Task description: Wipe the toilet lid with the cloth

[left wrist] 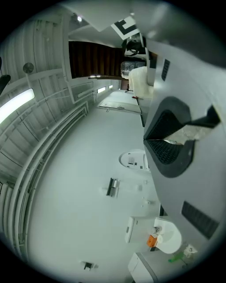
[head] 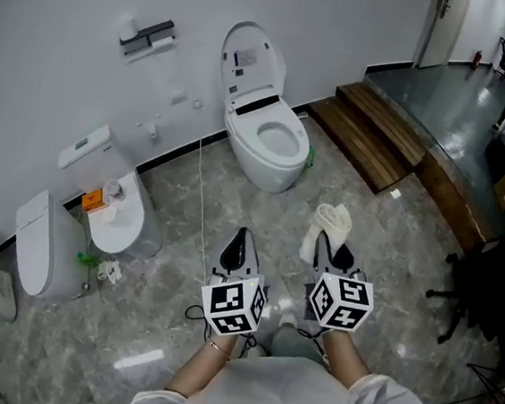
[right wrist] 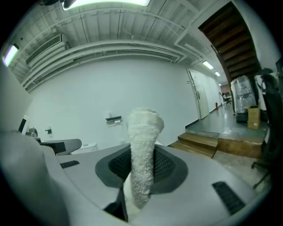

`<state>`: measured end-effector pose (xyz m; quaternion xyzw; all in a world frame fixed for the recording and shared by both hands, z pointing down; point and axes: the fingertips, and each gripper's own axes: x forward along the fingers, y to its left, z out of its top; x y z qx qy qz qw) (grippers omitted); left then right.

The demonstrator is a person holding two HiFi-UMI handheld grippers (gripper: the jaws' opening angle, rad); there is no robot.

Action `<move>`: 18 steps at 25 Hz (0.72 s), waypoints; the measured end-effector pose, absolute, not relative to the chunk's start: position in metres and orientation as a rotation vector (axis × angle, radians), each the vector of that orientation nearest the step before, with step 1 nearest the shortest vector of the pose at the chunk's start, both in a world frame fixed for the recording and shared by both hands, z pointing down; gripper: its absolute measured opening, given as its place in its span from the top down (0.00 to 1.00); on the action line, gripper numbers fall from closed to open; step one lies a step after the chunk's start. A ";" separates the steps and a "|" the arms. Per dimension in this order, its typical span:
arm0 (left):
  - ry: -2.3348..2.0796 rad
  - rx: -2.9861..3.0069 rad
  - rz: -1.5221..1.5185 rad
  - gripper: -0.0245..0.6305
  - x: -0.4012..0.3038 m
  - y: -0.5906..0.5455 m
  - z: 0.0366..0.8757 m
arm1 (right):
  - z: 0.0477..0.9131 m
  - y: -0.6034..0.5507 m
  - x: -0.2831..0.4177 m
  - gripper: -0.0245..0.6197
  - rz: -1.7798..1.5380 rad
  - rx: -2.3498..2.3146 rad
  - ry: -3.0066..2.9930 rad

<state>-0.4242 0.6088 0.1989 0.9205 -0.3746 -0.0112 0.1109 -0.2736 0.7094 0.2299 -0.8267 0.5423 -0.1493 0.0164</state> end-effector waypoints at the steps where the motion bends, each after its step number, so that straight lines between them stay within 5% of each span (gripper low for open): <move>1: -1.092 2.698 -0.025 0.94 -0.418 0.602 0.202 | 0.231 0.704 -0.268 0.83 -0.465 -2.573 1.679; 18: -1.208 2.668 0.048 0.94 -0.250 0.448 0.204 | 0.227 0.559 -0.072 0.83 -0.479 -2.505 1.692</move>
